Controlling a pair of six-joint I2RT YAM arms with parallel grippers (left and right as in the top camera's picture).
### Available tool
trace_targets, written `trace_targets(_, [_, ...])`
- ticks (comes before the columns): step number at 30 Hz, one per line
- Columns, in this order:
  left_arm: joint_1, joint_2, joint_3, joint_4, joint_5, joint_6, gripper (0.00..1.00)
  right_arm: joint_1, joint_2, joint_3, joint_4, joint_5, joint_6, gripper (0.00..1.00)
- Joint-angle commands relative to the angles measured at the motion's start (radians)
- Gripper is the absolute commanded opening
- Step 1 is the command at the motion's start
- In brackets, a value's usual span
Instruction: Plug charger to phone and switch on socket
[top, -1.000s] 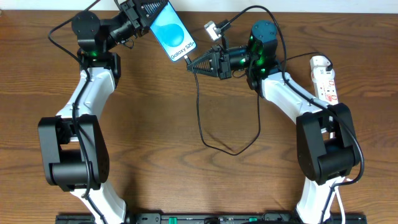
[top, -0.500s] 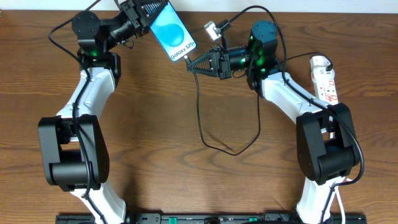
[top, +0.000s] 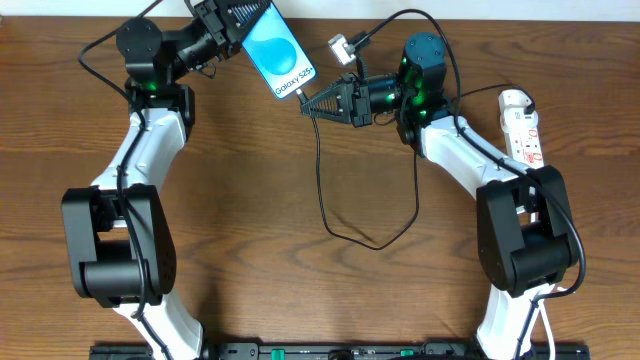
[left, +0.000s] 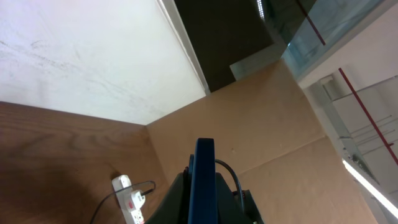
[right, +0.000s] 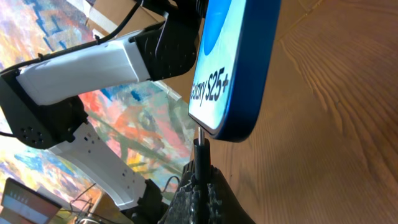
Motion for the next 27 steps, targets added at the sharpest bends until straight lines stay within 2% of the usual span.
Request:
trace_targets(1, [-0.032,-0.029,0.008,0.011,0.059,-0.024,0.07,-0.004,-0.035,0.013,0.006,0.104,0.022,0.01])
trace_targets(27, [-0.032,-0.029,0.008,0.011,0.081,-0.024,0.08,-0.011,-0.035,0.013,0.006,0.140,0.056,0.01])
